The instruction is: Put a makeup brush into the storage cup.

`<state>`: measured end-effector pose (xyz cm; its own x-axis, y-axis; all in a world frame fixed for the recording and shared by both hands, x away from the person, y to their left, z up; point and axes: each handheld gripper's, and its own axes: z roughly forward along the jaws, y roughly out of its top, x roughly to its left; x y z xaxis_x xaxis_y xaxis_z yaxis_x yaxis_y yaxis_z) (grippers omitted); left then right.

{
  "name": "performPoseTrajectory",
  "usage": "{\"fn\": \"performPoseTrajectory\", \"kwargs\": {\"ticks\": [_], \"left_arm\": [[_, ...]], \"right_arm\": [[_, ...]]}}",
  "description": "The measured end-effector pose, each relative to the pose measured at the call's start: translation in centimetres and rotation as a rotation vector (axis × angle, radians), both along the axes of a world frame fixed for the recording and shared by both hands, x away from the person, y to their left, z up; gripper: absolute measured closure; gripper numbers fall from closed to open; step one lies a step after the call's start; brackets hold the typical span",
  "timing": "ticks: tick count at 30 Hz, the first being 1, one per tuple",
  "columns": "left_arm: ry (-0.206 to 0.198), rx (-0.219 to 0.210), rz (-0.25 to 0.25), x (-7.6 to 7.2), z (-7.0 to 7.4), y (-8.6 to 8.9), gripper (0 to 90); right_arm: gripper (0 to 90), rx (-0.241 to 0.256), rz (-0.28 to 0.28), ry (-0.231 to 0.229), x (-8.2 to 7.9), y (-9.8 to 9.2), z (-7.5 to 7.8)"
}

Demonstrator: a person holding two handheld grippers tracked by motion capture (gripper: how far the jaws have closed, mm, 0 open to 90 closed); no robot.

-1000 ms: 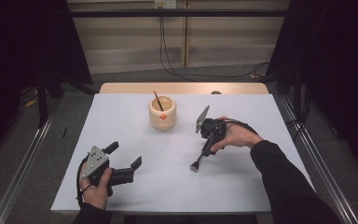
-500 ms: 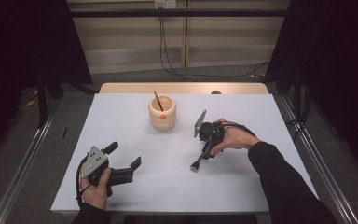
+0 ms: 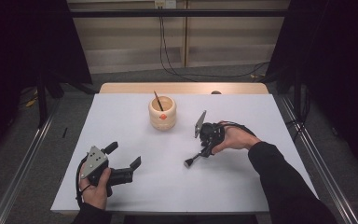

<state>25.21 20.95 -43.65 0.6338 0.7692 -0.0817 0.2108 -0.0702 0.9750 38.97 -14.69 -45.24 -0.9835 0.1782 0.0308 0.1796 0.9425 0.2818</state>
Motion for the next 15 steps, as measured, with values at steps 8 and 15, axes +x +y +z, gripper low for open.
{"fn": "performPoseTrajectory", "kwargs": {"ticks": [8,15], "left_arm": [[0.0,0.007,0.001,0.01,0.0,0.0,1.0],[-0.001,0.012,-0.001,0.0,0.01,0.0,1.0]], "right_arm": [[75.7,-0.012,-0.025,0.018,0.03,-0.05,0.15],[79.0,-0.009,-0.041,0.042,0.48,-0.11,0.09]]}}
